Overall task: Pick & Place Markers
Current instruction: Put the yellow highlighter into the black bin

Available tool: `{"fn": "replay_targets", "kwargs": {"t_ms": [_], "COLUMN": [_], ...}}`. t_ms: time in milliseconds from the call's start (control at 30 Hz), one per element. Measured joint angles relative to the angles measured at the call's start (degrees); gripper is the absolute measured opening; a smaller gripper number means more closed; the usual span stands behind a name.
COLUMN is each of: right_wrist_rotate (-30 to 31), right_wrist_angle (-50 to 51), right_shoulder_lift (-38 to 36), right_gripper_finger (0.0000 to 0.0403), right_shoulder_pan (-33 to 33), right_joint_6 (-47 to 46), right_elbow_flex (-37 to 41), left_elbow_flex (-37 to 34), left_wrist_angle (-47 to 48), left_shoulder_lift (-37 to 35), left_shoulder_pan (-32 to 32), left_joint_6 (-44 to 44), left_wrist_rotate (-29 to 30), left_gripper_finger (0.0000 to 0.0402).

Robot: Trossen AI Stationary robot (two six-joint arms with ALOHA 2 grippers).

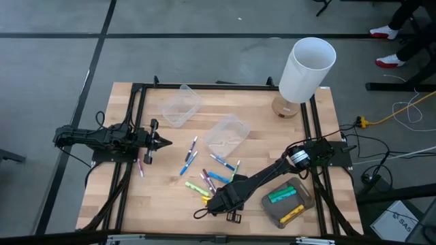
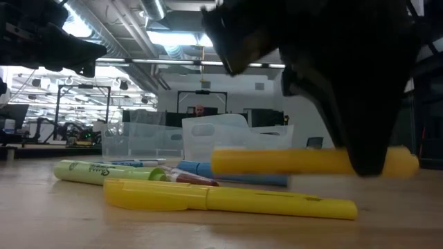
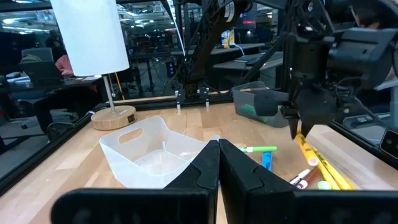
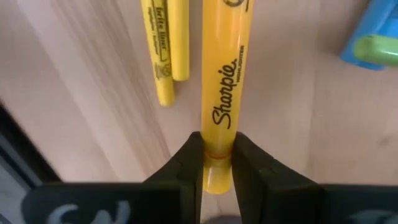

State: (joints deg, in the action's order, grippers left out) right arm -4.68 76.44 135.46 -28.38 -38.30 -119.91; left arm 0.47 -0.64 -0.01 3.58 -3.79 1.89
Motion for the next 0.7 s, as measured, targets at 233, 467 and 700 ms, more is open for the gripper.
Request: {"fn": "replay_targets", "kwargs": {"t_ms": [233,467,700], "right_wrist_rotate": [2.57,5.07,6.48], "right_wrist_angle": [5.13,10.2,11.45], "right_shoulder_lift": [-0.02,-0.11,-0.68], "right_gripper_finger": [0.006,0.006,0.006], "right_shoulder_pan": [0.0,-0.02,-0.75], "right_joint_6": [1.31,1.48,2.45], "right_elbow_flex": [-5.16,-10.22,-11.13], "left_elbow_flex": [0.0,0.0,0.01], "left_wrist_angle": [0.0,0.0,0.01], "left_shoulder_lift": [0.0,0.0,0.0], "left_shoulder_pan": [0.0,0.02,0.01], "left_joint_6": [0.0,0.0,0.0], "left_wrist_rotate": [0.0,0.0,0.0], "left_gripper_finger": [0.0004,0.0004,0.0004]}}
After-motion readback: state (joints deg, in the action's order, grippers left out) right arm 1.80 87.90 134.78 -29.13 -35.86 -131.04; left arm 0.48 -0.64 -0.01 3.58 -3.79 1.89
